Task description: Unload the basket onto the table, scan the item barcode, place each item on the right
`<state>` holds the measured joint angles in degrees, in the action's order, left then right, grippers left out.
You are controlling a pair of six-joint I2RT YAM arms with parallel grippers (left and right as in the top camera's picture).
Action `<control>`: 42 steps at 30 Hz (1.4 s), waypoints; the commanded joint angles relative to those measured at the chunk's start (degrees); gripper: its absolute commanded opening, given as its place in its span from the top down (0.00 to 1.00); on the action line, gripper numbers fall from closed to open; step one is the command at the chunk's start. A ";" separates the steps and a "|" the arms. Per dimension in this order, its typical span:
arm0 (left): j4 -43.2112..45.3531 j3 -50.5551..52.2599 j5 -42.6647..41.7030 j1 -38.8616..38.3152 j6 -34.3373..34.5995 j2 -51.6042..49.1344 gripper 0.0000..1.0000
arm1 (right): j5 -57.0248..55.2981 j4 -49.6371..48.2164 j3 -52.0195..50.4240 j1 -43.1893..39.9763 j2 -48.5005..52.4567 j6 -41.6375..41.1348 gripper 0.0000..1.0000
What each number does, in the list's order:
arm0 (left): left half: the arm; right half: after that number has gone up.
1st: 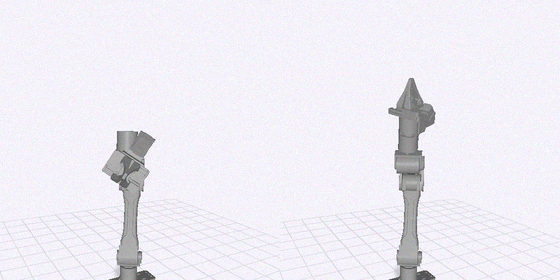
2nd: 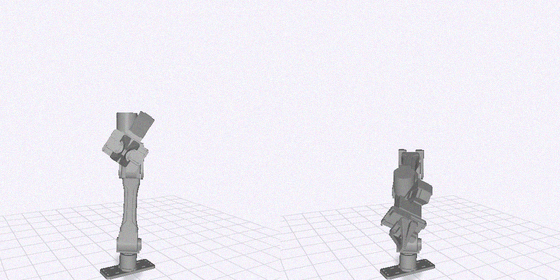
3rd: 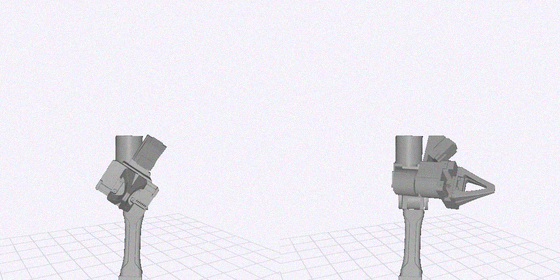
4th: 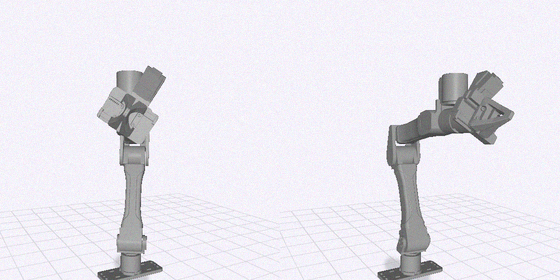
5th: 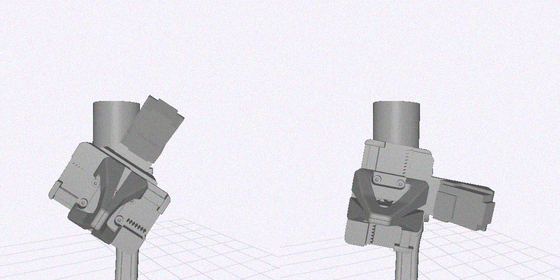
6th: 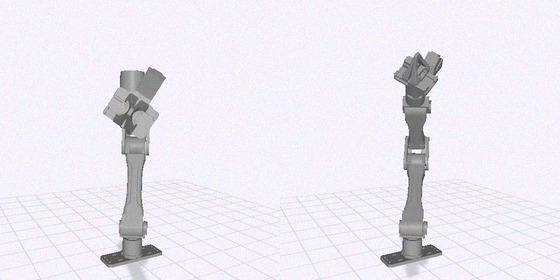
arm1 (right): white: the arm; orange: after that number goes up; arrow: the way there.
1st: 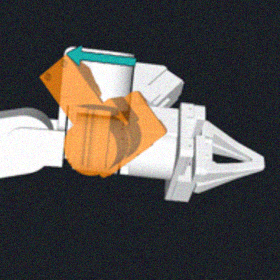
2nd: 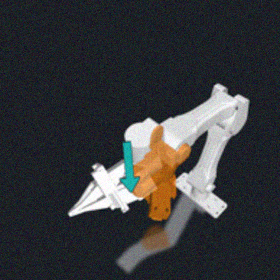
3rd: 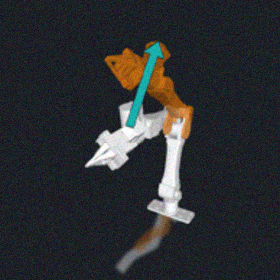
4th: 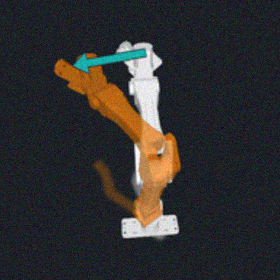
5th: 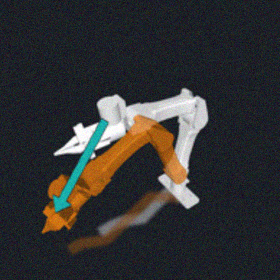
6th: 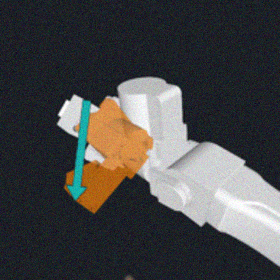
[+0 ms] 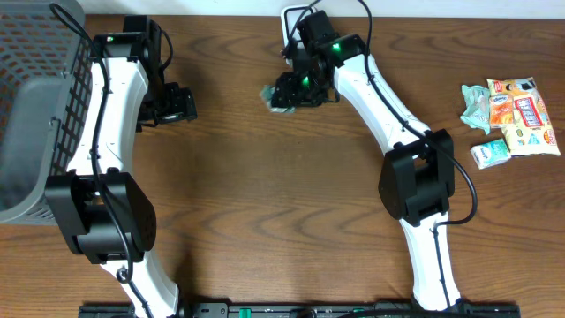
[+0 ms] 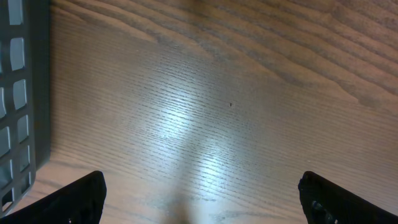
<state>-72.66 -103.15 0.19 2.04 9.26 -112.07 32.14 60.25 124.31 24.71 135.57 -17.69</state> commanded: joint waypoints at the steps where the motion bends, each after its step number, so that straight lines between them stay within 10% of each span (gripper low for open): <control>1: -0.20 0.61 0.50 0.09 0.72 -0.33 0.02 | 24.04 -0.07 0.11 -0.66 0.09 -11.08 0.58; 27: -0.20 0.61 0.50 0.09 0.72 -0.33 0.02 | 6.49 3.10 0.11 -3.04 0.09 -36.61 0.50; 42: -0.20 0.61 0.50 0.09 0.72 -0.33 0.02 | -21.99 -2.27 0.15 -2.03 0.07 -23.32 0.53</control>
<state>-72.66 -103.15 0.19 2.04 9.26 -112.07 21.02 57.54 124.29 22.13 135.57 -48.51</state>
